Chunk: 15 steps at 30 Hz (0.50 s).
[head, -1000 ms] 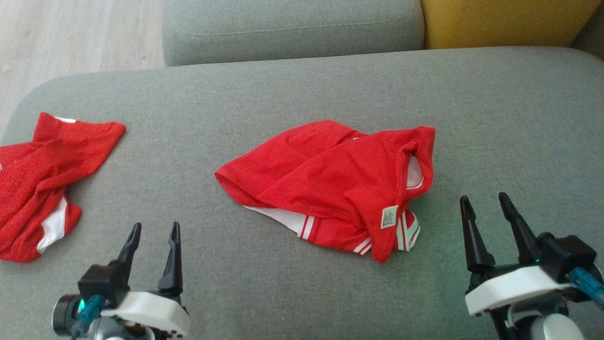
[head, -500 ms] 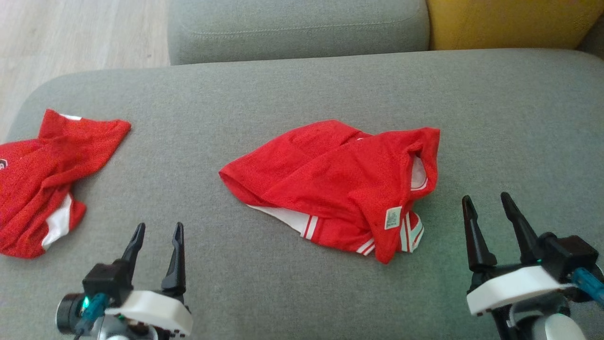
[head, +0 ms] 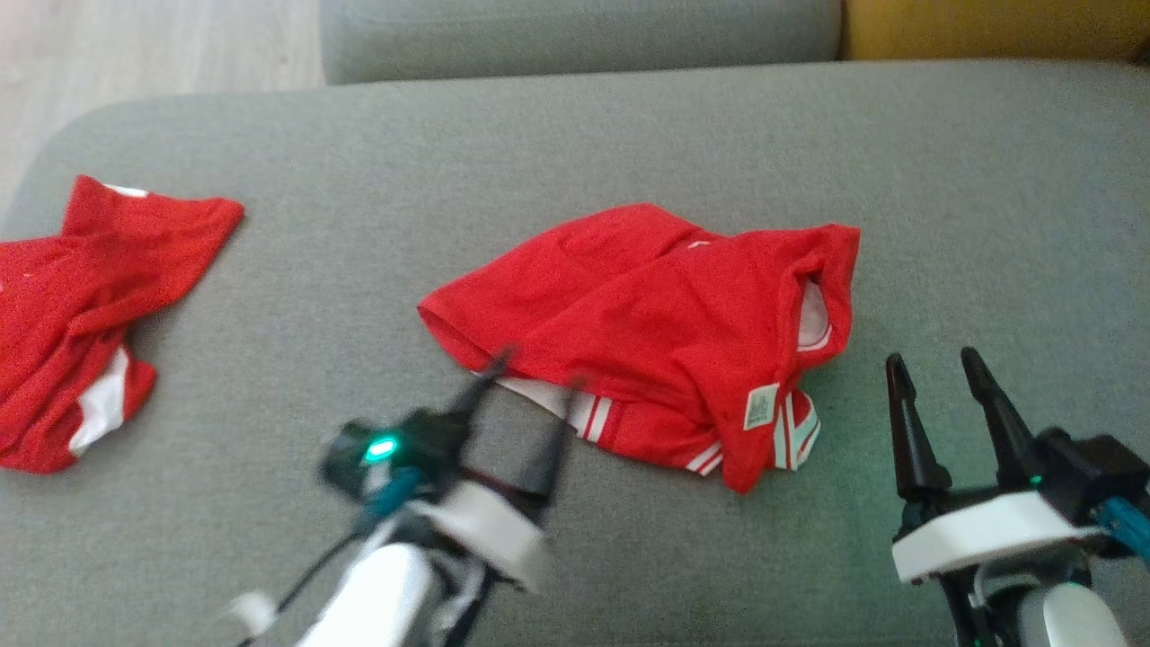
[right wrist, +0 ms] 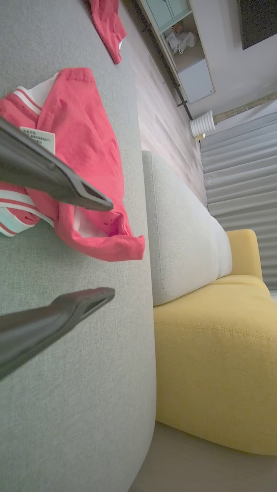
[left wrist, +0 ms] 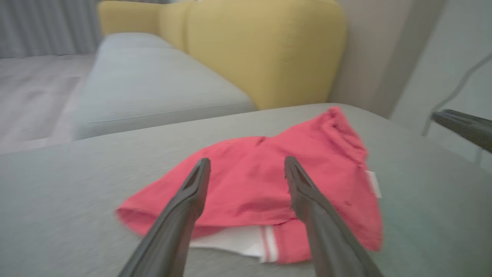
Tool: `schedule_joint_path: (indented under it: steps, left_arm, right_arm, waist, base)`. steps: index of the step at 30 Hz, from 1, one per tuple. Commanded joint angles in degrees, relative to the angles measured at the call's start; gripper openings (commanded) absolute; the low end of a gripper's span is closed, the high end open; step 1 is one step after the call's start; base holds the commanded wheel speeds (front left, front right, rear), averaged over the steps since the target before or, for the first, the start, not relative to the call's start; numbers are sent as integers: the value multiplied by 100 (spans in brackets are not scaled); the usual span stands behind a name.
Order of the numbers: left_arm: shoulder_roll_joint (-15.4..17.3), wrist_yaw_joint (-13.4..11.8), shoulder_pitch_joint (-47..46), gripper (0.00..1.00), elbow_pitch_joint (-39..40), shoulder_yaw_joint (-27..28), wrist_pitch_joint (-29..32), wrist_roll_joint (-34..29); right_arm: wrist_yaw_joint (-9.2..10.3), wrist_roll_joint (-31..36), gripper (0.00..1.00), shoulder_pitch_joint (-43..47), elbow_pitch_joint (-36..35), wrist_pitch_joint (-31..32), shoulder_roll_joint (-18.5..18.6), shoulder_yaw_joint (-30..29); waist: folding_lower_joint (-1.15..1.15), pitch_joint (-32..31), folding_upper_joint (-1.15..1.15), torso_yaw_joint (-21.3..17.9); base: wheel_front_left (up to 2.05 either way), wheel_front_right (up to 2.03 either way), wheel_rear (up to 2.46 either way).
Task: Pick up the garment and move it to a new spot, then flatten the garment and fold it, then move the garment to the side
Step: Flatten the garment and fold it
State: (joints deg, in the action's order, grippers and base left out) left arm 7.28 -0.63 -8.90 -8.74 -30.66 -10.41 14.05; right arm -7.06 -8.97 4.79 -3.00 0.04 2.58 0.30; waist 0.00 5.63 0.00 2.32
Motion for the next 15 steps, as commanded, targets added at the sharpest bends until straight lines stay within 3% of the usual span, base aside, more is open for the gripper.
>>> schedule_joint_path:
  steps: [1, 7, 15]
  left_arm:
    - [-107, 165, -418, 100, 43, -89, 32, -86]
    - [-388, 600, -869, 100, -477, -1087, 163, 3]
    - [-436, 669, -1394, 100, -1103, -1716, 130, 313]
  right_arm:
    - [-43, 53, 100, -341, -242, 20, 30, 169]
    - [-43, 41, 100, -498, -299, 26, 30, 191]
    - [-43, -23, 100, -718, -337, -48, 30, 255]
  waist:
    - [0, 179, 0, -120]
    - [0, 540, 0, -419]
    - [0, 1014, 0, -760]
  base:
    - [0, 0, 0]
    - [0, 0, 0]
    - [0, 0, 0]
